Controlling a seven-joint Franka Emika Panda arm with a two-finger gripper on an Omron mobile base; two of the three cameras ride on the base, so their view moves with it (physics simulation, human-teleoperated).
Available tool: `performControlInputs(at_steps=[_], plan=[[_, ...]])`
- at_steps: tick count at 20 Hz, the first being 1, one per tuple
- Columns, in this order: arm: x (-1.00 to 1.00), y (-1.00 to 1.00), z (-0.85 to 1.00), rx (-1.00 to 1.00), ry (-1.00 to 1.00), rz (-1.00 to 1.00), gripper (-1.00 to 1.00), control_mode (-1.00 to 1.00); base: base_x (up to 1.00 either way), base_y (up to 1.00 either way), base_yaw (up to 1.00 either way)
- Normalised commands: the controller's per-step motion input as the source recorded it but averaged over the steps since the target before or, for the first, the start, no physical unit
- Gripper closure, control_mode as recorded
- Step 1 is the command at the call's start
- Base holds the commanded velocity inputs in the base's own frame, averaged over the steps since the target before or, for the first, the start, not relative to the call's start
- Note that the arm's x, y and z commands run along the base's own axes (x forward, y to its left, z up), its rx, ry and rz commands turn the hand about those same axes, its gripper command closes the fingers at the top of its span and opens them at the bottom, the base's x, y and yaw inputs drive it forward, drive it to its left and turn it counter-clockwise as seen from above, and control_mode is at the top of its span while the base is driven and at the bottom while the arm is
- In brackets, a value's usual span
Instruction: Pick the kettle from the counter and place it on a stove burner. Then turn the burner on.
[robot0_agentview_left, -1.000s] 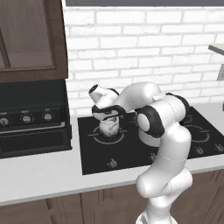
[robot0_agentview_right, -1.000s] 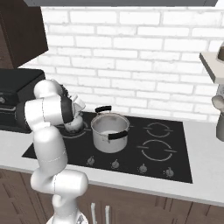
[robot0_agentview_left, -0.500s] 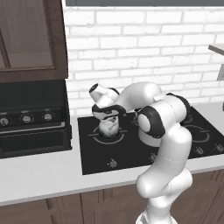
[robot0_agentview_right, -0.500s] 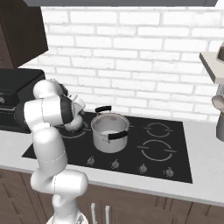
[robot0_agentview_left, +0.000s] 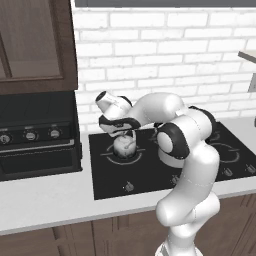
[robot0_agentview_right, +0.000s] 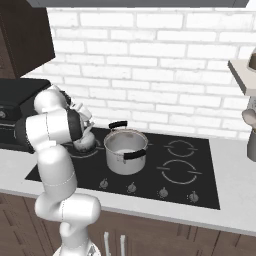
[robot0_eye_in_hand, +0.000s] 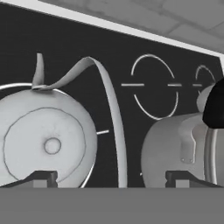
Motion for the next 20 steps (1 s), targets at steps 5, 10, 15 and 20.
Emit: performControlInputs(at_steps=[5,10,15,20], plan=[[-0.03,0.17,0.09,0.0,-0.05,0.0,-1.0,-1.0,0.0,0.0,0.0],[-0.33,0.01,0.51,0.04,-0.17,0.0,-1.0,-1.0,0.0,0.0,0.0],[-0.32,-0.07,0.41,0.13,-0.12,0.0,-1.0,-1.0,0.0,0.0,0.0],[-0.4,-0.19,0.27,0.14,-0.01,0.0,-1.0,-1.0,0.0,0.0,0.0]])
